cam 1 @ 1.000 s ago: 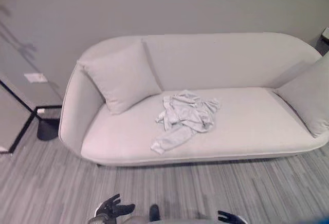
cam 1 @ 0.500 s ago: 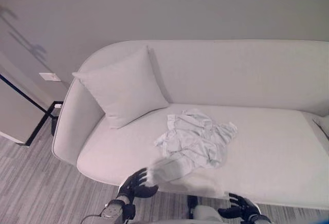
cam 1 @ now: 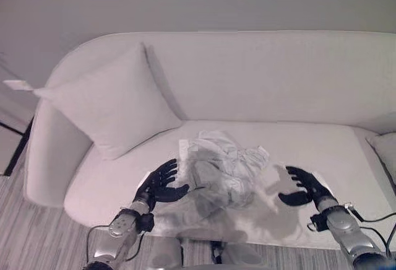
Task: Hang the clothes on the sofa on the clothes rack.
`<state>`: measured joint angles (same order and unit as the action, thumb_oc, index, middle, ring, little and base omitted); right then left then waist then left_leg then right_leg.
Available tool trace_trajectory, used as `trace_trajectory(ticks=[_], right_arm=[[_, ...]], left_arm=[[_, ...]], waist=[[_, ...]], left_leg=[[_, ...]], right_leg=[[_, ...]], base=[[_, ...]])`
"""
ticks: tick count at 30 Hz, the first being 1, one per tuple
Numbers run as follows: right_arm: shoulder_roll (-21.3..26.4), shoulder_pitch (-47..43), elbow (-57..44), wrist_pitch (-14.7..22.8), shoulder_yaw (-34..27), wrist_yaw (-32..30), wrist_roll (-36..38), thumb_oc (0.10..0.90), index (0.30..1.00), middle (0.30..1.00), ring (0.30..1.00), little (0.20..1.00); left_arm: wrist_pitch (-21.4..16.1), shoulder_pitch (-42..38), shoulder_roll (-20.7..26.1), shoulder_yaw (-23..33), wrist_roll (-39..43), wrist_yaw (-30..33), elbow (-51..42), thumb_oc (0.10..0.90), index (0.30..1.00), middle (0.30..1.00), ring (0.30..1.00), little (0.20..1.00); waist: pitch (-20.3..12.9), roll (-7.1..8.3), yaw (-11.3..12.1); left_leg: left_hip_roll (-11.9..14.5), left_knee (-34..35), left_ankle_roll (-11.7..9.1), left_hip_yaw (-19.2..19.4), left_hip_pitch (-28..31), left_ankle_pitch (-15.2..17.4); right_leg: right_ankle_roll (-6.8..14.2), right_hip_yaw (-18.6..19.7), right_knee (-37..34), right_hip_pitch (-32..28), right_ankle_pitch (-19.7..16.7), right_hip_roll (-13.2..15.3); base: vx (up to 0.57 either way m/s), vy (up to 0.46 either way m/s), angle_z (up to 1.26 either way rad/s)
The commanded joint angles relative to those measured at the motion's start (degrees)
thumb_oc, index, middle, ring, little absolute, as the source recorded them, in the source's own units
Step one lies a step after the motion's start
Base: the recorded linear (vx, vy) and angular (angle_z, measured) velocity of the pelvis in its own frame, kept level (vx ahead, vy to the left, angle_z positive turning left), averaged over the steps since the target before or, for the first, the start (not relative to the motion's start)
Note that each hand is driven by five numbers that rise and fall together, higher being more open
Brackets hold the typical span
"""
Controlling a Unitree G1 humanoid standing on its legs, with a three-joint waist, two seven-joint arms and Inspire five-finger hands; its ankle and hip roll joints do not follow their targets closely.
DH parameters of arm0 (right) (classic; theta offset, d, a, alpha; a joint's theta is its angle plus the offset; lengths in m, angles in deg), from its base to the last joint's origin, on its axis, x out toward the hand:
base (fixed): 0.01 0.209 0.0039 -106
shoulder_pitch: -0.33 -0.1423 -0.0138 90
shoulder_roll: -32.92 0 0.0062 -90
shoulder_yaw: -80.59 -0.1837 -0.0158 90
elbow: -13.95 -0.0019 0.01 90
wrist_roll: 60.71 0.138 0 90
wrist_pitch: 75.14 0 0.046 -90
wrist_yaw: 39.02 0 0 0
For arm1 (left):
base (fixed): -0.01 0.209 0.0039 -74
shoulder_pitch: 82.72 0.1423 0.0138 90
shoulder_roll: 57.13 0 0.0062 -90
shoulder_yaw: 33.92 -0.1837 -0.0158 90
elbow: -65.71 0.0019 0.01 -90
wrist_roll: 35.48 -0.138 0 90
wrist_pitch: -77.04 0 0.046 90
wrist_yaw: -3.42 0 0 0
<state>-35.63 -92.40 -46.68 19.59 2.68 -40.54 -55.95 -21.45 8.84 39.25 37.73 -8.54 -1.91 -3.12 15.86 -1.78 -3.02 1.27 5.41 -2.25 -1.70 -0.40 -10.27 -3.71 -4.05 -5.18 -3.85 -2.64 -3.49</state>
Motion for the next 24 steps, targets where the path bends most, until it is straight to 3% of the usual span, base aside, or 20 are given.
trace_trajectory(ticks=[1,11,19,24], right_arm=[[0.64,-4.00,-4.22,4.42,2.70,-0.41,0.02,0.800,0.900,0.900,0.900,0.900],[-2.66,-5.96,-10.50,4.10,6.97,2.12,-1.43,0.800,0.900,0.900,0.900,0.900],[-6.33,-7.05,-12.36,1.61,12.10,3.15,-10.91,0.800,0.900,0.900,0.900,0.900],[-8.54,-5.21,-11.78,0.68,14.89,4.51,-16.82,0.800,0.900,0.900,0.900,0.900]], left_arm=[[-6.15,-4.18,2.38,2.69,2.19,1.19,-4.36,0.800,0.900,0.900,0.900,0.900],[-6.94,-9.05,5.25,2.94,1.23,1.75,-7.29,0.800,0.900,0.900,0.900,0.900],[-7.31,-18.94,6.59,1.22,-2.24,4.13,-9.37,0.800,0.900,0.900,0.900,0.900],[-6.77,-22.70,8.09,0.51,-6.38,4.83,-9.62,0.800,0.900,0.900,0.900,0.900]], waist=[[-3.36,2.01,3.03],[-3.79,2.98,3.68],[-0.36,4.48,3.09],[0.80,4.11,3.59]], left_leg=[[-1.40,-0.41,-0.56,0.99,-1.59,7.40],[-2.49,-0.41,0.42,2.80,0.08,9.29],[-2.74,-0.41,1.93,6.27,-1.07,10.01],[-0.62,-0.41,1.89,8.23,-1.18,10.19]], right_leg=[[10.83,0.64,0.18,2.35,0.59,7.50],[12.88,1.27,0.18,2.63,-0.93,9.88],[15.07,1.93,3.54,7.55,-3.89,11.56],[14.55,-2.81,8.36,7.93,-3.07,14.69]], base=[[0.04,0.192,-0.05],[0.01,0.097,-0.06],[-0.10,0.070,-0.25],[-0.06,-0.020,-0.46]])
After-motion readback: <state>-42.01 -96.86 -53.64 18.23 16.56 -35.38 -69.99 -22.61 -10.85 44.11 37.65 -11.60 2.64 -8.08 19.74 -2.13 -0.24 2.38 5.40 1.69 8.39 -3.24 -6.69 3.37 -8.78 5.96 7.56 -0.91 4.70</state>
